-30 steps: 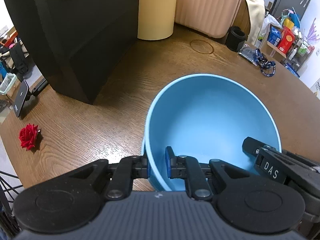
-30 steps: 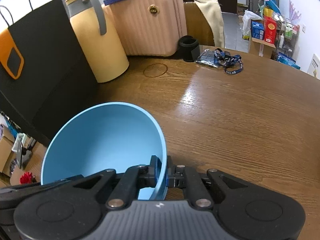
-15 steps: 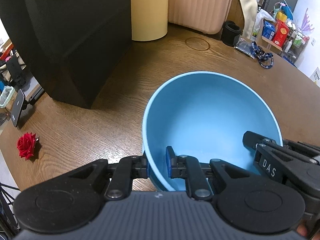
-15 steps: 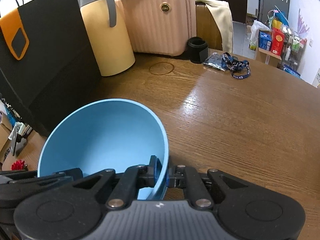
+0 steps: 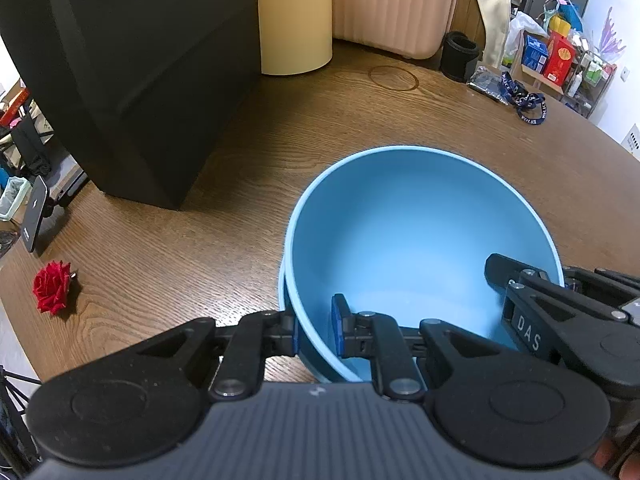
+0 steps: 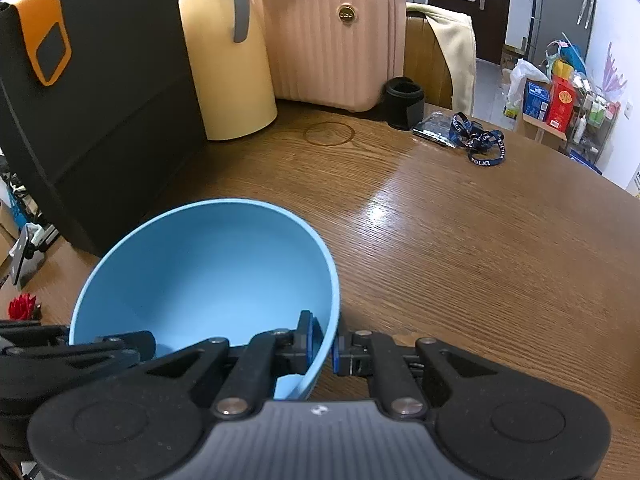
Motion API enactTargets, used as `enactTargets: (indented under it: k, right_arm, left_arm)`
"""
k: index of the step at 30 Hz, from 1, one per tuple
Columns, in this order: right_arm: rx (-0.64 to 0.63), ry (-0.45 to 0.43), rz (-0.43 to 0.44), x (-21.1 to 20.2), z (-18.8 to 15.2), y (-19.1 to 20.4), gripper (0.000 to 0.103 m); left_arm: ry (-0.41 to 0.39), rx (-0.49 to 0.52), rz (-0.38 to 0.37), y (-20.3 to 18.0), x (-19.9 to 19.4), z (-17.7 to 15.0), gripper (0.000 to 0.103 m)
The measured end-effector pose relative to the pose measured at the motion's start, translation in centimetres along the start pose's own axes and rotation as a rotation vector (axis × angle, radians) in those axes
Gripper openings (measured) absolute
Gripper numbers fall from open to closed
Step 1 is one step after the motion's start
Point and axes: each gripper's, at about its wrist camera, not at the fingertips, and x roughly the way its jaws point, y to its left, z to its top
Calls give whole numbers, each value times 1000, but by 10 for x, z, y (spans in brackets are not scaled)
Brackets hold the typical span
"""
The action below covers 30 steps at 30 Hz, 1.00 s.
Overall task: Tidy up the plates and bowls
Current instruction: 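Lower the held bowl into the other light-blue bowl with both grippers, then open both grippers to release the nested bowl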
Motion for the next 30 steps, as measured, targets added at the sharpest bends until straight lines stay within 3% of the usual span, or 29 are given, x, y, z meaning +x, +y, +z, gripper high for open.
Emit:
enactTargets:
  k: [6,9,11,13,18,20,22,24,26,28,30]
  right_arm:
    - [2,-13,4,1,-4,0,9]
    - [2,-15,3,2,-6,1,9]
    - [-1,-14,0,2,-6,2,11]
    - [-3,-16,-2,2,-6,3,14]
    - [12,-12,2,1,-5,2,14]
    - [26,-10,7,0,-5,1,21]
    - [32,-11,10,-3,-3,0,43]
    - [42,-16,7,-8,-3,-1,59]
    - [48,-21,12,-13,-2,-2,67]
    - [53,-19,15,-18,-1,-3,81]
    - [59,-16,15,-23,0,-5,89]
  left_arm:
    - [-1,-31,-48,8,-4,1,24]
    - [-14,-39,-72,10,-10,3,36]
    - [-37,-29,-46,10,-16,5,52]
    - [-62,-24,-43,11,-22,5,59]
    - [-77,-29,-29,16,-30,10,65]
    - [-85,-33,-25,19,-33,10,70]
    - [-93,-34,-11,20,-36,10,77]
    - [-102,-34,5,24,-39,10,83]
    - [-107,-39,16,28,-42,9,91]
    - [-107,-53,28,32,-45,9,98]
    - [-110,-70,27,38,-47,8,100]
